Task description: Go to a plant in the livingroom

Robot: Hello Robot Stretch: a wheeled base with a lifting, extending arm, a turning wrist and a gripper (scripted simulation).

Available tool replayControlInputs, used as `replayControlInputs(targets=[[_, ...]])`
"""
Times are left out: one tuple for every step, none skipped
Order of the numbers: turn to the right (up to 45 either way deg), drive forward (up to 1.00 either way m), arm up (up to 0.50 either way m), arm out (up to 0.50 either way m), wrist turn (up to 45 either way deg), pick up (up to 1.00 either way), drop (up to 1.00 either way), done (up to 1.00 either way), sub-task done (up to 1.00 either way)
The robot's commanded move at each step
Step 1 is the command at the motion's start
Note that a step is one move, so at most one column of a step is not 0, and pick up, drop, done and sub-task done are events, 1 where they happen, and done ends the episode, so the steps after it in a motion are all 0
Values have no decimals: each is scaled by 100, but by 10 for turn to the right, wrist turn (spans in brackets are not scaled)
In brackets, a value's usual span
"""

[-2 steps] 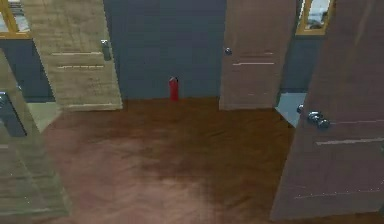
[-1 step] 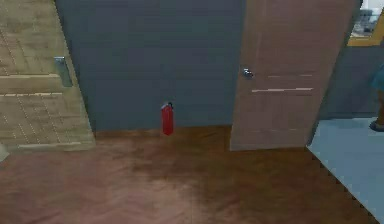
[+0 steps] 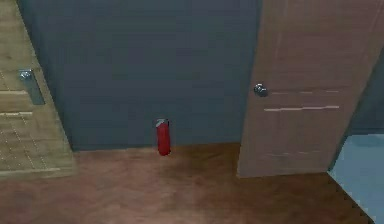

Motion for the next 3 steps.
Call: replayControlInputs(targets=[[450, 0, 0, 0, 0, 0, 0, 0, 0], [210, 0, 0, 0, 0, 0, 0, 0, 0], [0, 40, 0, 0, 0, 0, 0, 0, 0]])
